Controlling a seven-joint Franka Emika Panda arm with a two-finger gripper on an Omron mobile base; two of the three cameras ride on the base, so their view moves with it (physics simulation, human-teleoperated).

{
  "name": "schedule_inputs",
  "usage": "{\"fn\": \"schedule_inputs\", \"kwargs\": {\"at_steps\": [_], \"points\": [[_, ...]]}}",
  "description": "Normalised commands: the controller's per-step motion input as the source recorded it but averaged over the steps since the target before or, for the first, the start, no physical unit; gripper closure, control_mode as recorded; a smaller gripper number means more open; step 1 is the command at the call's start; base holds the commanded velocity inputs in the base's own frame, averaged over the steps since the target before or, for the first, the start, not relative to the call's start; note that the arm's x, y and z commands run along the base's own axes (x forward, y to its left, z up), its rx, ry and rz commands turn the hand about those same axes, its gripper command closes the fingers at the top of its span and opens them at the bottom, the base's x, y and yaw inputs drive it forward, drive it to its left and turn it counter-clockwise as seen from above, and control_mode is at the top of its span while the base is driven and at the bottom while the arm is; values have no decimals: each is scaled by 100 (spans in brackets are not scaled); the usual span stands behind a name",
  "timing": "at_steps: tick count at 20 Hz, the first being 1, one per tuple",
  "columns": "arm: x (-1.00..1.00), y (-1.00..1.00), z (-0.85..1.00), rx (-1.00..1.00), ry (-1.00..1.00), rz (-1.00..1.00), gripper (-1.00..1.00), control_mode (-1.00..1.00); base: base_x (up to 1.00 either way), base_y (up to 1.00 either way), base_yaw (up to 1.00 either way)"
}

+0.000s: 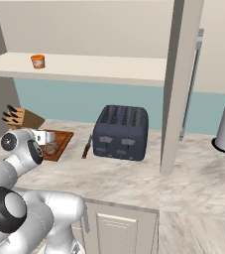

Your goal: Pick the bread, place it on the cutting board, pick the jam, place it on the counter, and close the cabinet.

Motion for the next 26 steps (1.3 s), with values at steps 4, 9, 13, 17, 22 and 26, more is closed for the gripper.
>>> {"fn": "schedule_inputs", "kwargs": {"at_steps": [4, 9, 13, 17, 22, 26], "points": [[-17, 0, 25, 0, 0, 0, -100, -100, 0, 0, 0], [-16, 0, 26, 0, 0, 0, -100, -100, 0, 0, 0], [-16, 0, 29, 0, 0, 0, -100, -100, 0, 0, 0], [-19, 0, 34, 0, 0, 0, -100, -100, 0, 0, 0], [-24, 0, 35, 0, 0, 0, -100, -100, 0, 0, 0], [-28, 0, 32, 0, 0, 0, -100, -100, 0, 0, 0]]}}
